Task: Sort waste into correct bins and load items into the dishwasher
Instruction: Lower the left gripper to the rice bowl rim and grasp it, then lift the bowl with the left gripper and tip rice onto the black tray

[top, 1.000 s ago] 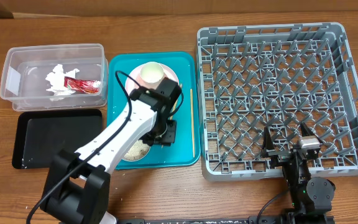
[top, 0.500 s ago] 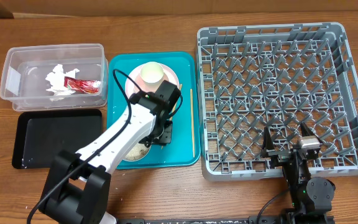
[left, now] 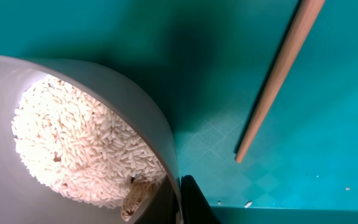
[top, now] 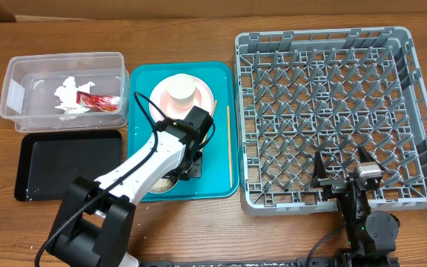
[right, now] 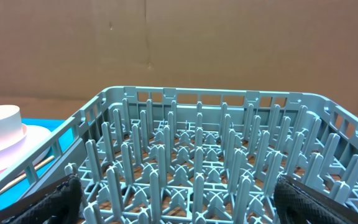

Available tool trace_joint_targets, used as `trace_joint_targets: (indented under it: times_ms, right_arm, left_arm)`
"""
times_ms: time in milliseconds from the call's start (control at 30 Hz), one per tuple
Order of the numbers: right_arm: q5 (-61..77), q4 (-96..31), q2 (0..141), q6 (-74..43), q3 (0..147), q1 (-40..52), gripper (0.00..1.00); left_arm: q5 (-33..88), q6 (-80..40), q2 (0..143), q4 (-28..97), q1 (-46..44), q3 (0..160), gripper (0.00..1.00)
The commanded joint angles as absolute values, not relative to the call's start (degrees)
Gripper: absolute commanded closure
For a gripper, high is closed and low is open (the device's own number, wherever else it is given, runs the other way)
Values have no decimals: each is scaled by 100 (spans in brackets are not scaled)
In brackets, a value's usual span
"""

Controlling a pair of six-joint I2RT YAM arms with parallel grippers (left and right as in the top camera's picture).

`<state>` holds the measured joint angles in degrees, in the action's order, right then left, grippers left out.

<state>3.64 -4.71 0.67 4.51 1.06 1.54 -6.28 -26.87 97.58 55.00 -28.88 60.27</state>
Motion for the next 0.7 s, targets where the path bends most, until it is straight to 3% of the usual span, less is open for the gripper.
trace_joint_targets:
  times_ms: [0, 400, 667]
  right_arm:
    - [377, -445, 16, 456, 45, 154, 0]
    - [375, -445, 16, 456, 45, 154, 0]
    - [377, -445, 16, 456, 45, 154, 0]
  left_arm:
    - [-628, -2724, 9647, 5498, -2886, 6029, 96]
    - [-333, -2681, 8932, 6265, -2650, 7476, 96]
    - [49, -2165, 8318, 7091, -1260, 8171, 96]
